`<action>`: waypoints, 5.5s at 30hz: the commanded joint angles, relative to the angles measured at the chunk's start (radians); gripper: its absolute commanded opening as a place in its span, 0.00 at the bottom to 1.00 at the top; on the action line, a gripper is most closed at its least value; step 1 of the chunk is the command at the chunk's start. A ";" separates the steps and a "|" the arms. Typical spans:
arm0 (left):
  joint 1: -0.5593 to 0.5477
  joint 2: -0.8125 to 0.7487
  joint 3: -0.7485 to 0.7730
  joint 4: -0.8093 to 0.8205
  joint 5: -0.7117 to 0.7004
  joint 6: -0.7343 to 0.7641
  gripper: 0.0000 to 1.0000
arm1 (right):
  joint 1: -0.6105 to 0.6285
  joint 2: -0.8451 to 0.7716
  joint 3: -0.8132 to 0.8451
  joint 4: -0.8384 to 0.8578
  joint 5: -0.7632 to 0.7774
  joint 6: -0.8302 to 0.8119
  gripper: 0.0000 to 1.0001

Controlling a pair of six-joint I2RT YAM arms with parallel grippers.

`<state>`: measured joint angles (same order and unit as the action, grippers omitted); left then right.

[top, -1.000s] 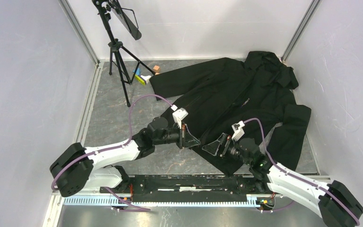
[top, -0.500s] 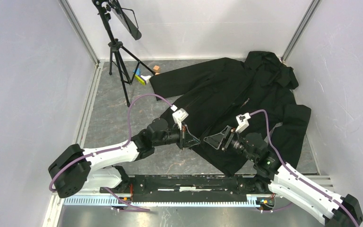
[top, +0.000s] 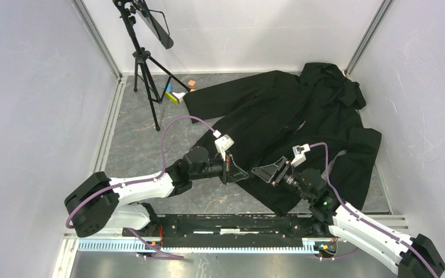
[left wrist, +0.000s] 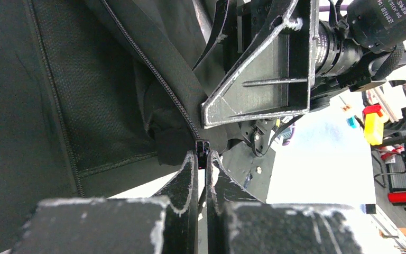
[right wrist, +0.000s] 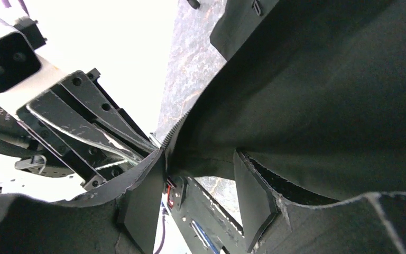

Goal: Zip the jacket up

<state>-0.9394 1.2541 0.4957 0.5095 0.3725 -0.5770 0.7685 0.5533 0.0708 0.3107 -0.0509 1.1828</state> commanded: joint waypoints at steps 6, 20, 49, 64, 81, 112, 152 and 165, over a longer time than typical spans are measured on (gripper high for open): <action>-0.007 0.048 -0.013 0.174 0.046 -0.070 0.02 | 0.000 0.034 -0.021 0.154 0.024 0.044 0.58; -0.010 0.073 -0.010 0.178 0.046 -0.096 0.02 | 0.000 0.035 -0.097 0.273 0.027 0.077 0.21; 0.102 -0.096 0.064 -0.107 0.088 -0.391 0.91 | -0.003 -0.054 -0.376 0.483 -0.046 -0.347 0.00; 0.116 -0.092 0.310 -0.576 -0.007 -0.169 0.85 | -0.003 -0.055 -0.314 0.084 0.041 -0.443 0.01; 0.119 0.264 0.619 -1.019 -0.096 0.226 0.70 | -0.003 0.010 -0.031 -0.252 0.099 -0.713 0.00; 0.031 0.853 1.063 -1.281 -0.367 0.301 0.63 | -0.003 0.068 -0.057 -0.135 0.031 -0.762 0.00; 0.034 0.365 0.548 -0.549 -0.625 0.108 0.02 | 0.100 0.482 0.054 0.299 0.247 -0.483 0.00; 0.036 0.368 0.590 -0.657 -0.463 0.071 0.09 | 0.133 0.505 0.036 0.388 0.317 -0.567 0.00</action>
<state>-0.9047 1.6604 1.0443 -0.1200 -0.1745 -0.4522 0.8970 1.1187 0.0990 0.6518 0.2234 0.6704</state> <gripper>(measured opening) 0.033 0.007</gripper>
